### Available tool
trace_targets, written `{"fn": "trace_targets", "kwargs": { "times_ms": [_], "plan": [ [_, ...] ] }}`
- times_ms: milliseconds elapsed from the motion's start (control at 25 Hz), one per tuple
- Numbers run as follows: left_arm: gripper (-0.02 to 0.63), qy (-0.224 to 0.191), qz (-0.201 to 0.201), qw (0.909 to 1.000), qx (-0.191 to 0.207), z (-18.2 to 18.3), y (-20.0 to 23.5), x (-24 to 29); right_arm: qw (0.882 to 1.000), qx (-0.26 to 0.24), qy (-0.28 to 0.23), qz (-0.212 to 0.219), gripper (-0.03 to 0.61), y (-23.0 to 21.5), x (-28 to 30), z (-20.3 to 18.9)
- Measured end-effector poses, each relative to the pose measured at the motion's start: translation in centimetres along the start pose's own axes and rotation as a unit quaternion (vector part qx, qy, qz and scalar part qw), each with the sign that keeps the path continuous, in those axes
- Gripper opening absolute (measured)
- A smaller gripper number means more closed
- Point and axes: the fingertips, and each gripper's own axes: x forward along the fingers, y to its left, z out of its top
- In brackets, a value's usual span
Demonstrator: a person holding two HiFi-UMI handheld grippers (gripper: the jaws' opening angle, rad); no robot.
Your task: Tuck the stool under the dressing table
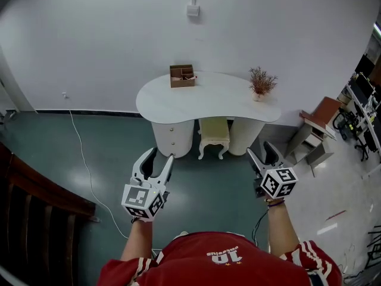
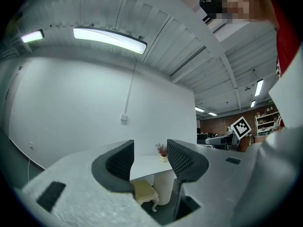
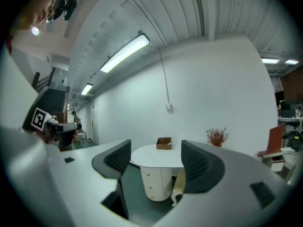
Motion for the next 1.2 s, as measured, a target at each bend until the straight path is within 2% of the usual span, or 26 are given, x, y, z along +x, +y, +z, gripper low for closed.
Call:
{"fn": "trace_targets", "kwargs": {
  "times_ms": [320,600,760,840,1200],
  "plan": [
    [0.192,-0.017,0.004,0.9993,0.032,3.3,-9.0,1.0,0.999,-0.023,-0.027,0.026,0.319,-3.8,-6.3,3.1],
    [0.173,-0.028,0.007,0.9981,0.054,3.6,-18.1,1.6,0.997,-0.028,-0.049,0.043,0.297,-7.7,-12.6,3.7],
    [0.134,-0.028,0.013,0.9986,0.044,2.7,-21.3,1.8,0.995,-0.029,-0.063,0.068,0.23,-8.8,-15.2,3.5],
    [0.123,-0.026,0.015,0.9986,0.044,2.5,-22.5,1.7,0.995,-0.033,-0.059,0.077,0.172,-9.3,-16.0,3.0],
    [0.08,-0.022,0.022,0.9973,0.066,2.5,-25.9,1.3,0.996,-0.038,-0.062,0.06,0.066,-11.5,-17.4,2.5]
  ]
}}
